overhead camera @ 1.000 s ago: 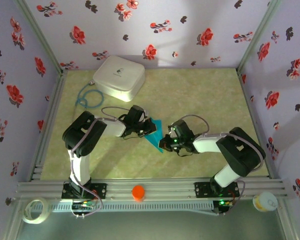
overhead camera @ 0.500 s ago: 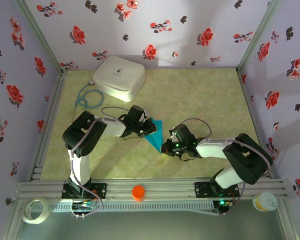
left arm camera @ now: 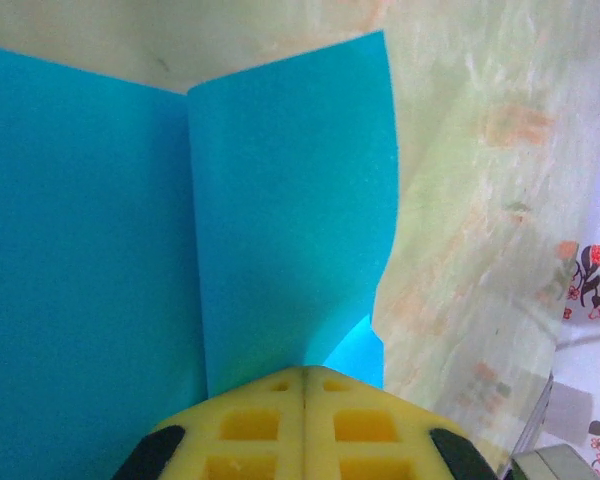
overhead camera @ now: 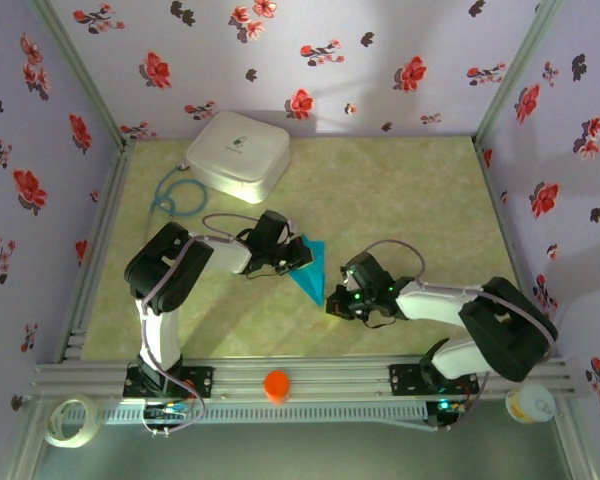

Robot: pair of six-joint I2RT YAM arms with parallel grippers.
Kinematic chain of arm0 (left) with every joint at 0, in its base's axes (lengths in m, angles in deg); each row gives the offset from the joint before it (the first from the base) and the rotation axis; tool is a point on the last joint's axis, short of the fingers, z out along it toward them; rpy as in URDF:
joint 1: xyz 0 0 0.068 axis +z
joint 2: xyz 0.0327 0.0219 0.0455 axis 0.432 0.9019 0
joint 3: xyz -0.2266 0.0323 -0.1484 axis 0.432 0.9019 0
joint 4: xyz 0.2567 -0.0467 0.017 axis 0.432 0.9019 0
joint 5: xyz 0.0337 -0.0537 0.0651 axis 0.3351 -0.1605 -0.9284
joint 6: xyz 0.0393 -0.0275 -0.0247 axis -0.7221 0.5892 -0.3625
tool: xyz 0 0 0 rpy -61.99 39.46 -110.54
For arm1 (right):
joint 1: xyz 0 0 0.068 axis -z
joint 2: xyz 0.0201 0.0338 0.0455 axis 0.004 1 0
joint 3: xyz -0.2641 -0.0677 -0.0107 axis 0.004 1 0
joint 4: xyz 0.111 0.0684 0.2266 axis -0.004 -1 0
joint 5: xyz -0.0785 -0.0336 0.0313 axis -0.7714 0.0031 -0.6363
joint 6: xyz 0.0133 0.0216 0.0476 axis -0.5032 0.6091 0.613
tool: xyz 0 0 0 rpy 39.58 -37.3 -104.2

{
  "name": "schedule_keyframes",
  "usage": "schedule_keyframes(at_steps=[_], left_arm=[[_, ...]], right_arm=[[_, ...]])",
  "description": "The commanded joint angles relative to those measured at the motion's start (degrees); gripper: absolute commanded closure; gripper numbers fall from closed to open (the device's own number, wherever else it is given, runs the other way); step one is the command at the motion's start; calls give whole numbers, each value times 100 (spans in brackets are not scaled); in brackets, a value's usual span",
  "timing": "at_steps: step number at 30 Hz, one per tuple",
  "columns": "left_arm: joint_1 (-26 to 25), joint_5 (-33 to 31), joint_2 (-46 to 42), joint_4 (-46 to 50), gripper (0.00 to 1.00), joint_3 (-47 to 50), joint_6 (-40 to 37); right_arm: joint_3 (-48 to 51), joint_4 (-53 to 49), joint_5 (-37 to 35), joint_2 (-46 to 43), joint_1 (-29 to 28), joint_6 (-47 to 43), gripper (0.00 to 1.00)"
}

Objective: Fold a paper plane with a square sheet of paper (pick it up from the middle)
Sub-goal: Fourth fold the wing at the center of the table.

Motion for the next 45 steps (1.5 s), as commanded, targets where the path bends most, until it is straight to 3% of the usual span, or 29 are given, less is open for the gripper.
schedule_keyframes(at_steps=[1, 7, 13, 26, 36, 42, 45], left_arm=[[90, -354, 89, 548, 100, 254, -61], [67, -431, -6, 497, 100, 339, 6], [-3, -699, -189, 325, 100, 605, 296], [-127, -1007, -401, 213, 100, 825, 494], [-116, -981, -453, 194, 100, 809, 426], [-110, -906, -772, 307, 100, 704, 153], [-110, -872, -1024, 308, 94, 705, 2]], right_arm=[[-335, -616, -313, -465, 25, -98, 100], [-814, -334, -233, -254, 340, -23, 100], [-1302, 224, -3, 737, 341, 206, 100], [-1905, 656, 53, 1753, 231, 396, 100], [-1021, 1001, -50, 2034, 240, 460, 100], [-849, 806, 183, 2053, 334, -17, 100], [-891, 649, 336, 2036, 435, -308, 100]])
